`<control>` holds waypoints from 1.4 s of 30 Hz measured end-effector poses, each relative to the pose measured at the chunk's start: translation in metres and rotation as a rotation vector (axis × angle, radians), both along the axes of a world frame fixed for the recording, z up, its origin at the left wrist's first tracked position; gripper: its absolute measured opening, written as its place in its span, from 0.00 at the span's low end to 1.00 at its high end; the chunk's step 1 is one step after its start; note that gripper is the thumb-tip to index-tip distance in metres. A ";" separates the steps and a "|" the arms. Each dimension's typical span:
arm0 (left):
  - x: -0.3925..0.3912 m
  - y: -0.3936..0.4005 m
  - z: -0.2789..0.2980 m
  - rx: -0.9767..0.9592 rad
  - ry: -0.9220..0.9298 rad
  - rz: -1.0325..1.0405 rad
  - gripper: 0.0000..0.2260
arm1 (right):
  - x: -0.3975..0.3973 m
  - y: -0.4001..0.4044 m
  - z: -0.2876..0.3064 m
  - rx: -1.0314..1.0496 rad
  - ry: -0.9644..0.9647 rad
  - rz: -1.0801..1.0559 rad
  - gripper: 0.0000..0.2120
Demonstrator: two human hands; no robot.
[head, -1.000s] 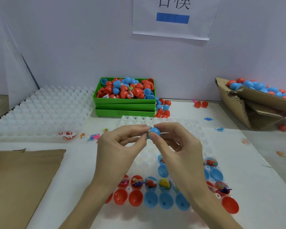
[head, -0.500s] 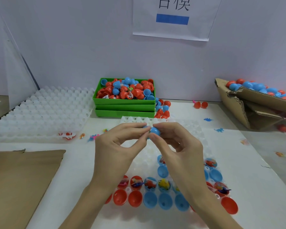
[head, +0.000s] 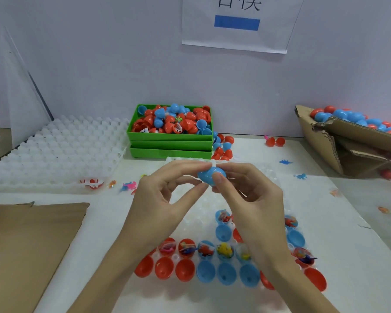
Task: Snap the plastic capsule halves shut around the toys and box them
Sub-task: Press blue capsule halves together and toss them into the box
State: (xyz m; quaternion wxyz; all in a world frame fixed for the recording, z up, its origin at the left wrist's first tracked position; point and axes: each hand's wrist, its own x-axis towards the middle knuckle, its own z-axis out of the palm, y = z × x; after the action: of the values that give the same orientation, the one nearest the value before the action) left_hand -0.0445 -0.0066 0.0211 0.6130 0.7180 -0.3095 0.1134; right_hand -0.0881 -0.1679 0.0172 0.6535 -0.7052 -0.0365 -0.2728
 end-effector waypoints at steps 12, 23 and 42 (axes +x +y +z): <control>0.000 -0.004 -0.004 -0.136 -0.130 0.076 0.16 | -0.008 -0.001 0.011 0.047 0.041 0.154 0.09; -0.007 -0.006 -0.011 -0.067 -0.266 0.195 0.19 | 0.000 -0.014 0.014 0.211 0.208 0.358 0.12; -0.010 -0.010 -0.007 0.099 -0.299 0.244 0.18 | 0.000 -0.004 0.009 0.736 0.310 0.764 0.19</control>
State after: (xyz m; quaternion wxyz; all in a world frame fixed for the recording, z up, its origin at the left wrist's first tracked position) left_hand -0.0541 -0.0169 0.0143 0.5061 0.7545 -0.3131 0.2767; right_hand -0.0881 -0.1717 0.0258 0.9070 -0.3987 -0.0954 0.0962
